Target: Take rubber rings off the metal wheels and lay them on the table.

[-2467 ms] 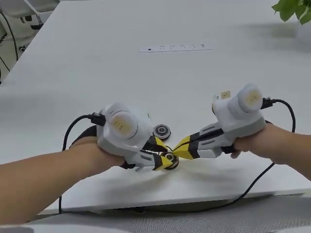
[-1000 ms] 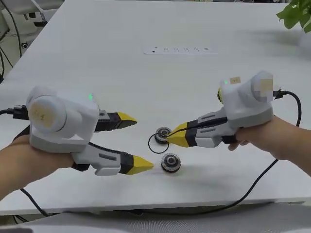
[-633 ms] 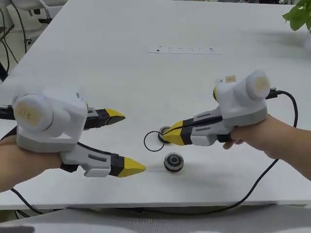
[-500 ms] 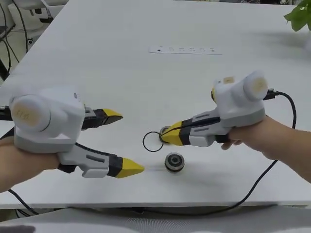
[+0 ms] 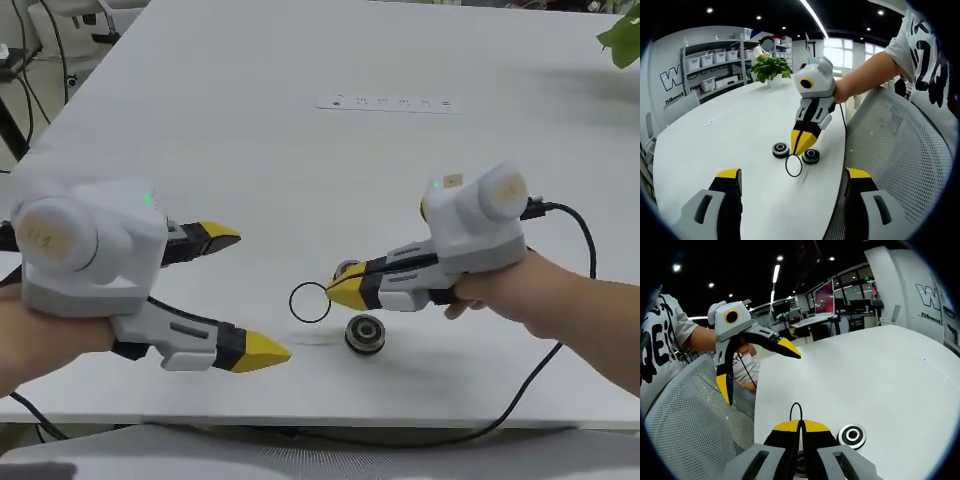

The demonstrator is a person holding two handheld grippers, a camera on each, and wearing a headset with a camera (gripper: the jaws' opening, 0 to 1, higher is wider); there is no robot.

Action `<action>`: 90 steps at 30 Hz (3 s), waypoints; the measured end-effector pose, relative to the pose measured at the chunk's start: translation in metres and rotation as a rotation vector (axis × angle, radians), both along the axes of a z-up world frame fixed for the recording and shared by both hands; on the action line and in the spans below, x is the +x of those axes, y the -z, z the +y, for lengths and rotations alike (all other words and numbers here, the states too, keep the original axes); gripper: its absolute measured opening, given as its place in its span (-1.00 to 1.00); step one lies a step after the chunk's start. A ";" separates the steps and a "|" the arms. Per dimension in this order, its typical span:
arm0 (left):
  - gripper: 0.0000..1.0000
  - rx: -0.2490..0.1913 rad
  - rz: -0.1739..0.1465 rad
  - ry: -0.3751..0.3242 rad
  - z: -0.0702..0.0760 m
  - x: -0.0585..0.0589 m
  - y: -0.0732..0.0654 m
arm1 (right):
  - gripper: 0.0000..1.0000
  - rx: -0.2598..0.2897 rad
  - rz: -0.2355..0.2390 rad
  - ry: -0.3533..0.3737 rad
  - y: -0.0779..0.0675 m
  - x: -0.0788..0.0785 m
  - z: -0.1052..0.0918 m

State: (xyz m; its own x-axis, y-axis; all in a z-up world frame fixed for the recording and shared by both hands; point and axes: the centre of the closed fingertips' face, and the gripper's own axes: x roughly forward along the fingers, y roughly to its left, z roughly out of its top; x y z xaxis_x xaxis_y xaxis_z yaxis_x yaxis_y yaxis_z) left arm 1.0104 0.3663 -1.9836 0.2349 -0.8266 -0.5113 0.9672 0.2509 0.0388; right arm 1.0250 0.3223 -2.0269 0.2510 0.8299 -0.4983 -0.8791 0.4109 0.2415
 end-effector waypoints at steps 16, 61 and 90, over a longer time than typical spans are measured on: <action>0.67 0.009 0.006 -0.008 0.005 -0.001 0.003 | -1.00 -0.037 0.019 -0.011 0.019 -0.003 0.011; 0.61 0.044 -0.019 0.078 -0.029 0.004 0.002 | -0.59 0.029 -0.106 0.053 -0.027 -0.004 -0.025; 0.11 0.086 0.046 0.195 -0.070 -0.007 0.031 | -0.48 -0.059 -0.057 0.054 0.001 -0.021 -0.069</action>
State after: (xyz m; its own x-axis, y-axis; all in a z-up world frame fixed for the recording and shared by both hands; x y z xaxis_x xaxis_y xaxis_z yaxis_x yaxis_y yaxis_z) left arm 1.0039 0.2962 -2.0145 0.0497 -0.8068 -0.5888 0.9984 0.0565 0.0068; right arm 1.0043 0.2536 -2.0277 0.3240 0.7839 -0.5297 -0.8671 0.4700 0.1652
